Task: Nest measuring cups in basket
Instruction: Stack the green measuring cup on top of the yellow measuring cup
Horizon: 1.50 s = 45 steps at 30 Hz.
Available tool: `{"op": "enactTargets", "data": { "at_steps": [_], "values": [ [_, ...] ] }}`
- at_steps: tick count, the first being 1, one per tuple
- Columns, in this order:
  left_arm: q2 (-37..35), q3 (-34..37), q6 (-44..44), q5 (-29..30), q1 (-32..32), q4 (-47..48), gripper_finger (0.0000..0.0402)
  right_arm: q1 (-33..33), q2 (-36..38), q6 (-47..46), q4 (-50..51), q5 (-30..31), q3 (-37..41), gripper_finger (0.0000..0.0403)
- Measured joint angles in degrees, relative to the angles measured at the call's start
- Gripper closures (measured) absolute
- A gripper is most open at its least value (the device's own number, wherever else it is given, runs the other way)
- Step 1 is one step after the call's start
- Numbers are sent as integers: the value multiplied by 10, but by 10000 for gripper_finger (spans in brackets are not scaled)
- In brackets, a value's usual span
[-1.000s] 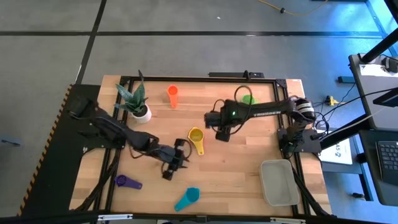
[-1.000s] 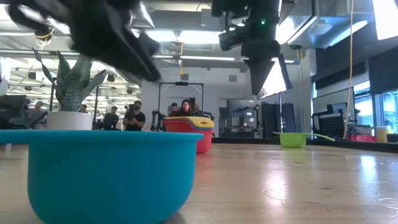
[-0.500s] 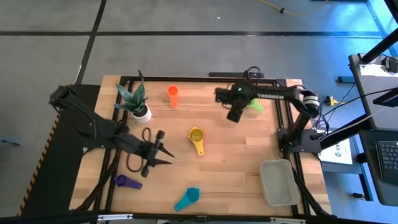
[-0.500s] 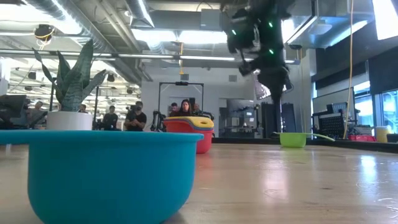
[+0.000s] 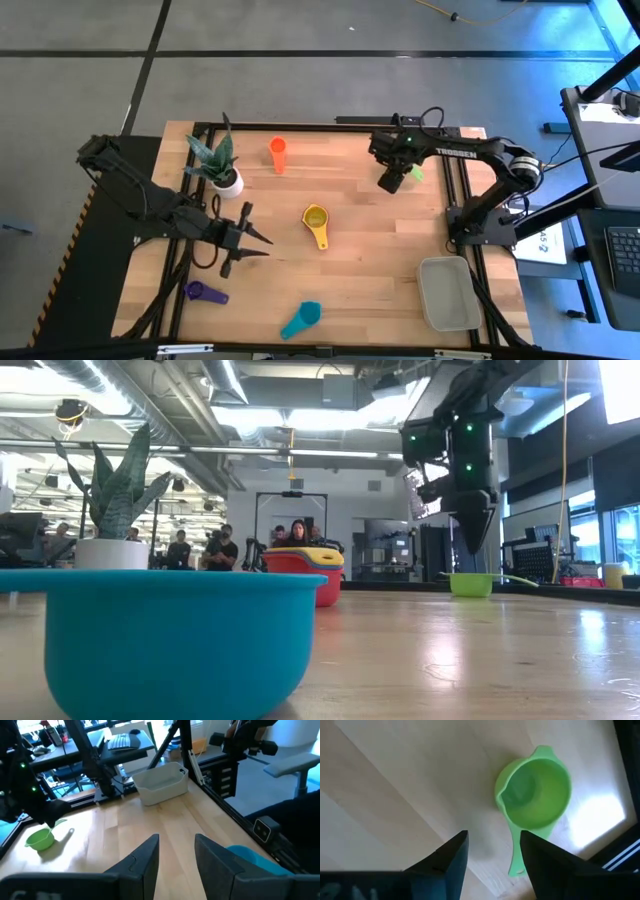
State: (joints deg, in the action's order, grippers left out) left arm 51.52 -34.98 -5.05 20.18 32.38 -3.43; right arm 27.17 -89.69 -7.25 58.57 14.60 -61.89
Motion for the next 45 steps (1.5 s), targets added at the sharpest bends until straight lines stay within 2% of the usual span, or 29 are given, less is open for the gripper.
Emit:
{"op": "enactTargets", "data": {
  "at_steps": [9, 24, 28, 33, 40, 45],
  "values": [
    [0, 0, 4, 0, 0, -5, 282, 3, -1, 17, -77, 1, 57, 220],
    [0, 0, 16, -1, 0, -5, 282, 39, -2, 31, -130, -28, 89, 225],
    [0, 0, 17, -1, 0, -5, 282, 39, -3, 31, -131, -28, 89, 274],
    [0, 0, 18, -1, 0, -5, 282, 39, -5, 40, -129, -27, 89, 385],
    [0, 0, 18, -1, 1, -5, 282, 29, -4, 38, -121, -41, 89, 400],
    [0, 0, 18, -1, 1, -5, 282, -22, -4, 16, -111, -58, 83, 401]
  ]
}}
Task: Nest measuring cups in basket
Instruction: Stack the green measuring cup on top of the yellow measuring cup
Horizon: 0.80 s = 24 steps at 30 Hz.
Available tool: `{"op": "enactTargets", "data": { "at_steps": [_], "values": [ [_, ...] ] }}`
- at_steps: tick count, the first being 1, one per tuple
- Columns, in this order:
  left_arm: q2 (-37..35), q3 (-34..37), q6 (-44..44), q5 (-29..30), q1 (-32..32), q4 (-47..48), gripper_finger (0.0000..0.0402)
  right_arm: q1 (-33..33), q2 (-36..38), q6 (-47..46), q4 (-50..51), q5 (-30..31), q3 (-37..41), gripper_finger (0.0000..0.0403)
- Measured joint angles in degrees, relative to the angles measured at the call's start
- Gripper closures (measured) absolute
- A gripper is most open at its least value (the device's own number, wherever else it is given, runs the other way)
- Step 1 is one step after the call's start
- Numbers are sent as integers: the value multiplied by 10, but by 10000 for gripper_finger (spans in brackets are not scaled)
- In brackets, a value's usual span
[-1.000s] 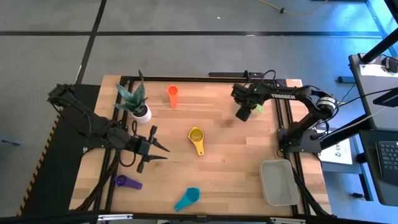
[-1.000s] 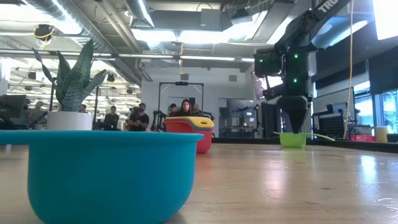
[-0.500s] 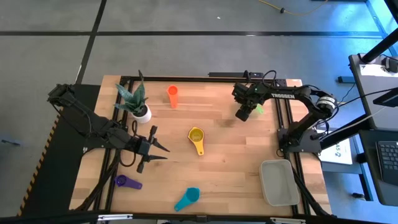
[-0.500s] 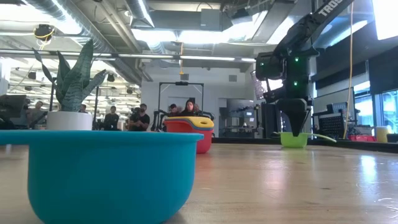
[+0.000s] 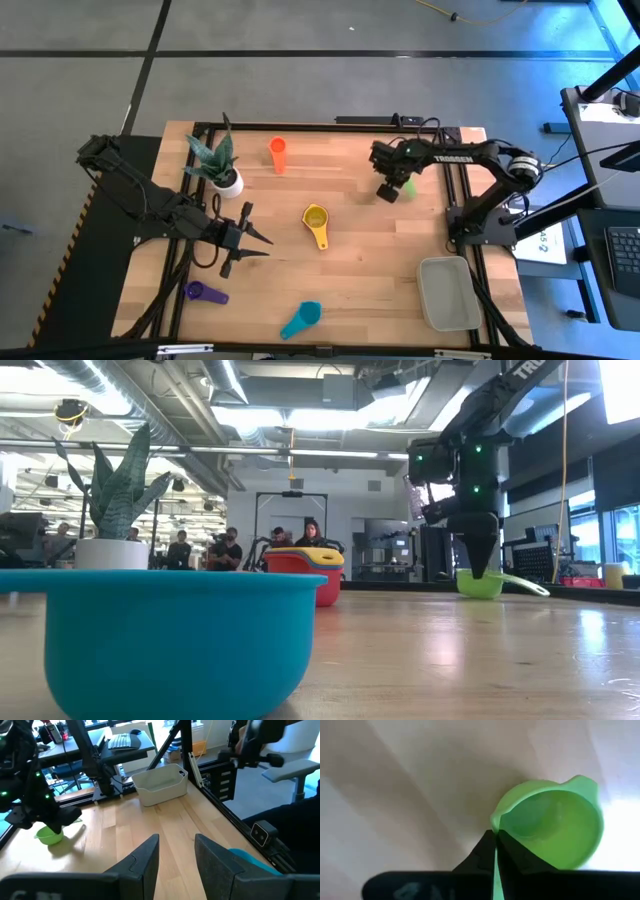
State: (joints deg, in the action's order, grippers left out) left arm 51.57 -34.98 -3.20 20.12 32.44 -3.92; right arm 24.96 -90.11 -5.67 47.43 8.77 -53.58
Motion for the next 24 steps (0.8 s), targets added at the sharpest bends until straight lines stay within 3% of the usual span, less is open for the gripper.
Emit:
{"op": "enactTargets", "data": {
  "at_steps": [6, 15, 24],
  "values": [
    [0, 0, 0, 2, 0, 5, 282, -100, 0, -46, 26, -2, -61, 402],
    [0, 0, -3, 25, 0, 5, 282, -258, 0, -123, 3, -30, -232, 403],
    [1, 0, -19, 52, -1, 6, 282, -310, -5, -167, -131, -86, -272, 403]
  ]
}}
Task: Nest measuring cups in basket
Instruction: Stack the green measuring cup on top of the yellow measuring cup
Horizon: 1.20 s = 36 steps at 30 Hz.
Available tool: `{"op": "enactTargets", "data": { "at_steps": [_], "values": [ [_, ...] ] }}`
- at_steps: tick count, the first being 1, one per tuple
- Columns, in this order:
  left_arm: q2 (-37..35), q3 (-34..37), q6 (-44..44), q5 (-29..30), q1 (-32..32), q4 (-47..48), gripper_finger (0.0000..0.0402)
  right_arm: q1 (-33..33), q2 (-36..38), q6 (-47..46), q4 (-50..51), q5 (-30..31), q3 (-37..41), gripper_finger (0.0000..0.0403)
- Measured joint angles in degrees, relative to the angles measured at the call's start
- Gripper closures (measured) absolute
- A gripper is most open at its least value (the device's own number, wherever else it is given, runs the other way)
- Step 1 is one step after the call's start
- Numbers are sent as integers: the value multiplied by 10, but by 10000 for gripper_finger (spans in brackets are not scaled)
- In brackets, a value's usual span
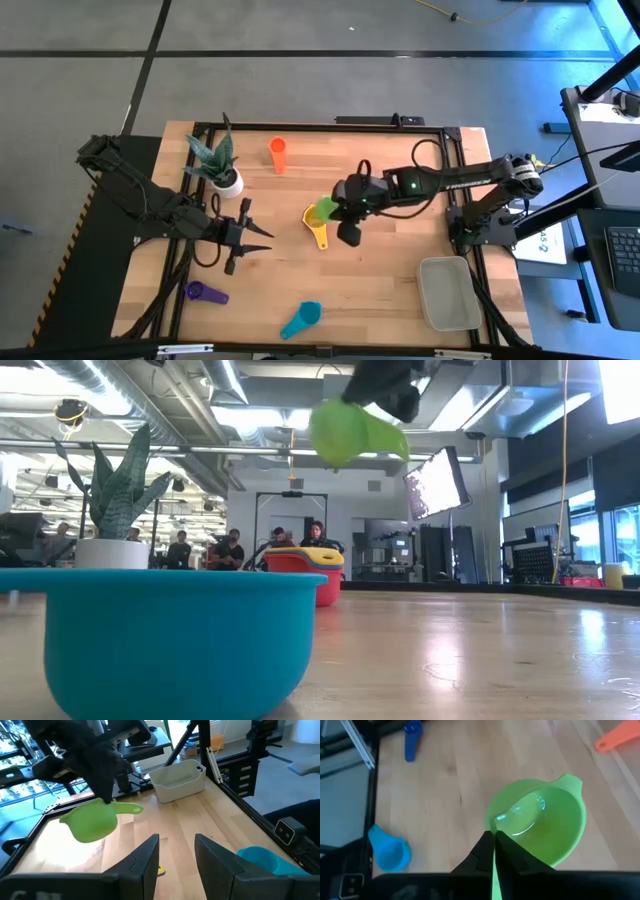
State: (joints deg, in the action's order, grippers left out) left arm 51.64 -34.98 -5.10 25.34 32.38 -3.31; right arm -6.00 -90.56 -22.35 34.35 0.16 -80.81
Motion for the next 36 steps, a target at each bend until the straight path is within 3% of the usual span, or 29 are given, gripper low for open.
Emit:
{"op": "enactTargets", "data": {
  "at_steps": [6, 10, 14, 23, 36],
  "values": [
    [0, 0, 0, 0, 0, 5, 282, 24, -72, -1, -91, -73, -14, 403],
    [0, 0, 4, 0, 1, 18, 282, 45, -136, 10, -4, -88, -68, 403],
    [0, 0, 19, 4, 8, 32, 282, 58, -168, 14, 77, -59, -120, 403],
    [2, 0, 46, 62, 18, 36, 282, 74, -206, -40, 130, -96, -173, 403],
    [2, 0, 50, 71, 21, 55, 282, 65, -297, -35, 243, -95, -295, 403]
  ]
}}
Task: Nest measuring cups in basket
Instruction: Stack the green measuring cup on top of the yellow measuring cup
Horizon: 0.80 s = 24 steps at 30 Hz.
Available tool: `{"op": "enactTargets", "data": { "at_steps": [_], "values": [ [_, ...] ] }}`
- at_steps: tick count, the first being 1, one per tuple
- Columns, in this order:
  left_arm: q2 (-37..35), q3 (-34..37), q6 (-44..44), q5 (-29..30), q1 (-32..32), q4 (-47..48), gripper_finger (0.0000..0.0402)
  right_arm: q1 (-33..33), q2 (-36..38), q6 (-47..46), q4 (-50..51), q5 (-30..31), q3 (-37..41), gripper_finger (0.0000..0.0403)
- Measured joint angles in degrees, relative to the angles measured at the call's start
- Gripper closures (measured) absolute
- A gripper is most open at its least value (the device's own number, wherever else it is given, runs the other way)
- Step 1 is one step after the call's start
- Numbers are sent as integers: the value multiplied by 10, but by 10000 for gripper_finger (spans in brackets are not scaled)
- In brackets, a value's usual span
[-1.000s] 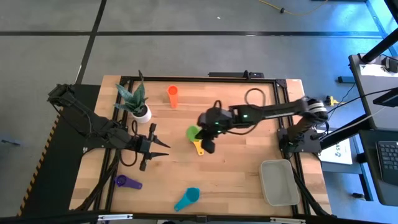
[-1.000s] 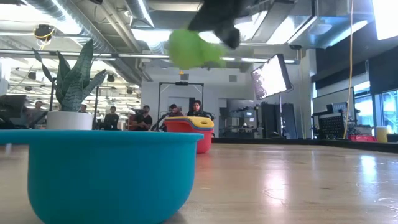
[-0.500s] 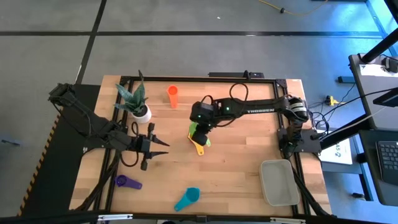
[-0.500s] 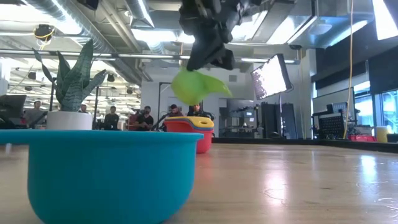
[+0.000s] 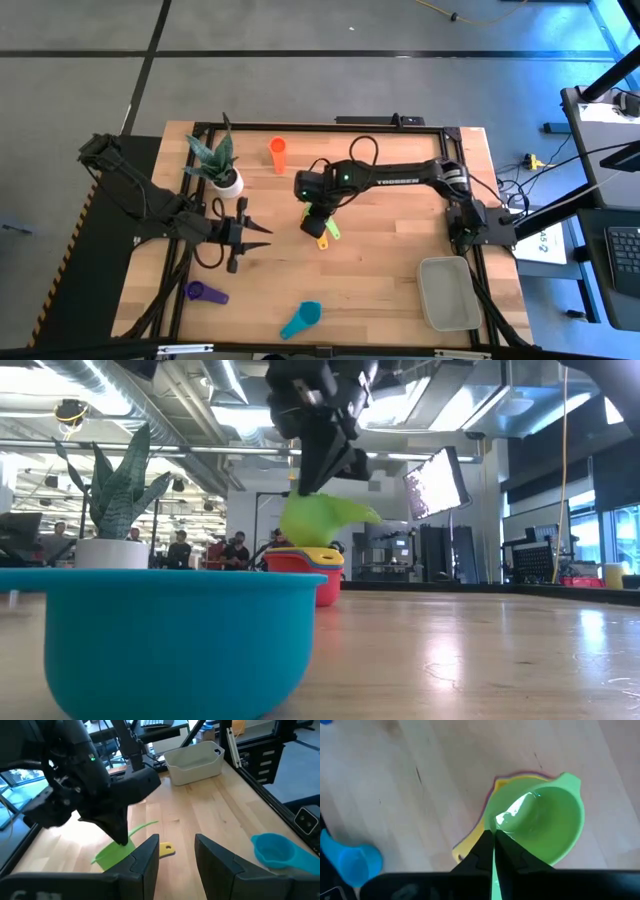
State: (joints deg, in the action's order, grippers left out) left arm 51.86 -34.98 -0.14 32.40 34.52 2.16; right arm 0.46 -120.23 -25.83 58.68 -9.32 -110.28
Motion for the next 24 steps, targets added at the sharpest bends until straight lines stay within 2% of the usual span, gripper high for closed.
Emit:
{"op": "enactTargets", "data": {
  "at_steps": [9, 12, 24],
  "values": [
    [0, 0, 4, -2, 6, 7, 282, 0, -28, 9, 12, -4, -5, 403],
    [0, 0, 10, -2, 6, 17, 282, 0, -29, 20, 11, -12, -5, 392],
    [0, 0, 17, -3, 6, 19, 282, 1, -28, 20, 7, -28, -5, 272]
  ]
}}
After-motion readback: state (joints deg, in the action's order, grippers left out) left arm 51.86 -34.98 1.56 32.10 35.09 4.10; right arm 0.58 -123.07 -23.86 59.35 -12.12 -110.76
